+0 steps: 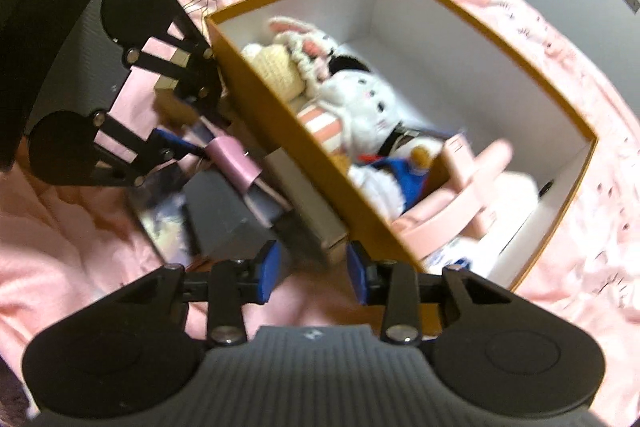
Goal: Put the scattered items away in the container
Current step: 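Grasp the pink card holder with the left tool, then grasp the white book with the right tool while the left tool holds the card holder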
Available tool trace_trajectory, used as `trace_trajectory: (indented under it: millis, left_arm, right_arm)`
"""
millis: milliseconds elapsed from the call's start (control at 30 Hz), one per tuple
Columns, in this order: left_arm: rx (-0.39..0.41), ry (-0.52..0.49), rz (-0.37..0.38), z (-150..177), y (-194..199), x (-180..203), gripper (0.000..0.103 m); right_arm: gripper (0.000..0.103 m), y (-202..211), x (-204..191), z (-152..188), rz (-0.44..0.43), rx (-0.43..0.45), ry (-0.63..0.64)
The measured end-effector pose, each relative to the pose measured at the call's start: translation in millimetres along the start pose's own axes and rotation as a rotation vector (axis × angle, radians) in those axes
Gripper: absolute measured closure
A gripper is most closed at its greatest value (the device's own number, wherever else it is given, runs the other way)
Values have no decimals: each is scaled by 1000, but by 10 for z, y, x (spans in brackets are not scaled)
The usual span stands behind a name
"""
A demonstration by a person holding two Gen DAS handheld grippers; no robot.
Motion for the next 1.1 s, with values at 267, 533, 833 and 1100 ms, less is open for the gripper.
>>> trace_trajectory:
  millis: [267,533,833,1100]
  left_arm:
    - [3,61,24,39,63,67,81]
    - [-26,320,22,135,159,29,82]
    - [-117,638,-90,265,304,-112,83]
    - [-123,640,-107,375,477,-76,82]
  right_arm:
    - [80,-206,-61,-10,49,12,135]
    - [92,-154,-129,8,54,11,160]
    - [98,-70,-421,62,-41,10,129]
    - [73,-33,-405,2,8,26,188]
Point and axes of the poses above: each gripper's, at about its wrist camera, not at the fingertips, and y roughly against the way its jaws point, x to its right, z to its underside, the point moved 9 cm from there along -y, roughly the way its jaws point, and after that the axes turned 11 degrees about x, right-handed, at the moved point
